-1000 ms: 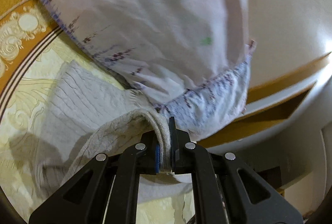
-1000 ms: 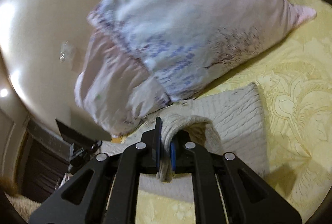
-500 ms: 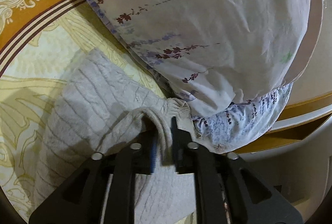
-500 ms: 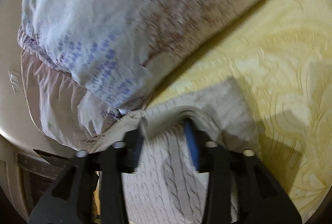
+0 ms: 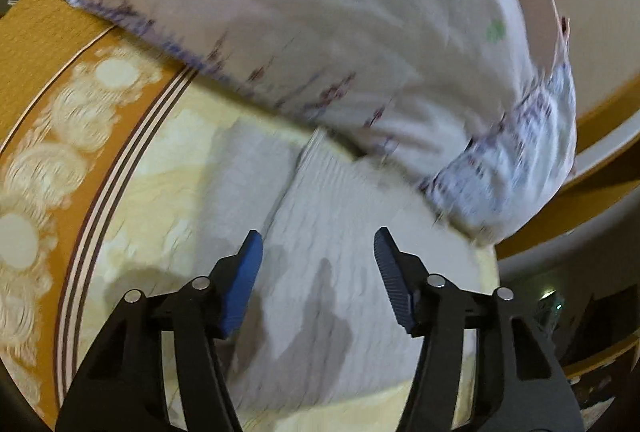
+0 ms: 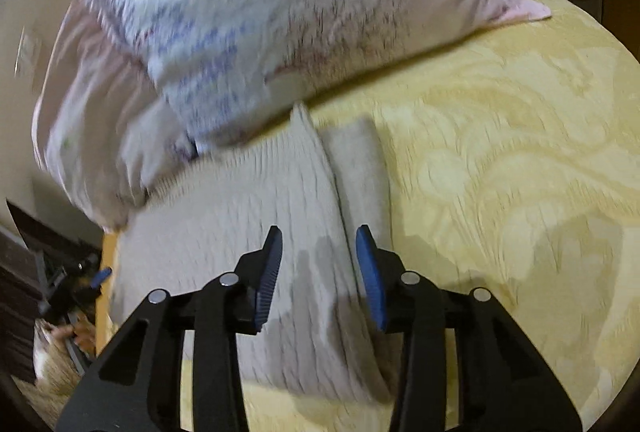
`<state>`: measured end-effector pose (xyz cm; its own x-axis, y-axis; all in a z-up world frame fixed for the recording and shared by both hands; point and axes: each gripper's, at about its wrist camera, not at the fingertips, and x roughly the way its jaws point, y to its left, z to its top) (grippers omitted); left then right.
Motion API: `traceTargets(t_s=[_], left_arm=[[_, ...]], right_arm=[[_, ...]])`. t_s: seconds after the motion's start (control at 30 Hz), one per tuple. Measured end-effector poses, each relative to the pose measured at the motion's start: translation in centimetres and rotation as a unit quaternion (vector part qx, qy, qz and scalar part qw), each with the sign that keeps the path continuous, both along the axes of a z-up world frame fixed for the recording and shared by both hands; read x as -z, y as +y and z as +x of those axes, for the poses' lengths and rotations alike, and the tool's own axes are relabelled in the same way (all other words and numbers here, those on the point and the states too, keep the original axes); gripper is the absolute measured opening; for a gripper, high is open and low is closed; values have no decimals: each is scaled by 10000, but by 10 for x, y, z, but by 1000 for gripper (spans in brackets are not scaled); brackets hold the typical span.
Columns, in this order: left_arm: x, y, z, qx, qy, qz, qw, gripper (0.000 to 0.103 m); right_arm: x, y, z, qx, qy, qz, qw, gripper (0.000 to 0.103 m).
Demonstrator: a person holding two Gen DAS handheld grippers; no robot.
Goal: Fold small clothes
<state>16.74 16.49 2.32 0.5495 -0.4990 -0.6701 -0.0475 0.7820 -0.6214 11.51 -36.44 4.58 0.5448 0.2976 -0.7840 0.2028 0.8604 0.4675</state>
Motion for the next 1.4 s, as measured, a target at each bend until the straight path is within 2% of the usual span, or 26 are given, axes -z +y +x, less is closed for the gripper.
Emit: traceTargets(t_s=[0.1,0.2,0.27,0.3,0.4,0.47,0.5,0.73,0.9,1.07,1.17,1.23,1.3,1.37,1.4], left_arm=[[13,3,-15,-27,180,118,9998,56],[22,3,-24,-22,271,130,9995,49],[24,0,-29,62,260,164,9995,45],[24,-2,-30,93,257,205,9994,42],[30,-4,-31,155,372,292,9988,20],[32,-2,-32,153,440,232,9986,9],[33,0,-32,150,451,189,9987,8],[25,8,-46,341,342,80,9988,7],[37,14,-52,262,483,32,9985,7],[38,17,-54,158,421,-208,9988,7],[32,23,-57,88,379,-336,9987,12],[23,28,-59,38,268,-437,9987,25],[11,35,-59,-76,47,-489,9988,61],[4,42,-53,-206,-86,-462,9987,72],[3,44,-48,-230,-77,-462,9986,72]], right_arm=[[7,8,-11,-124,94,-153,9998,36],[11,13,-17,-168,91,-302,9994,34],[11,16,-18,-183,77,-368,9991,22],[11,18,-17,-210,88,-414,9989,12],[4,23,-21,-233,5,-518,9984,11],[-4,23,-25,-175,-109,-487,9986,11],[-8,22,-28,-133,-155,-466,9987,10],[-21,21,-45,6,-188,-492,9986,10],[8,20,-41,201,383,-718,9965,11],[11,28,-36,110,524,-990,9937,19],[4,27,-32,140,506,-957,9940,29],[-4,28,-31,247,387,-1092,9930,47],[-14,31,-24,258,195,-1112,9933,49],[-21,38,-13,135,34,-1029,9946,50],[-23,43,-7,34,-25,-962,9954,52]])
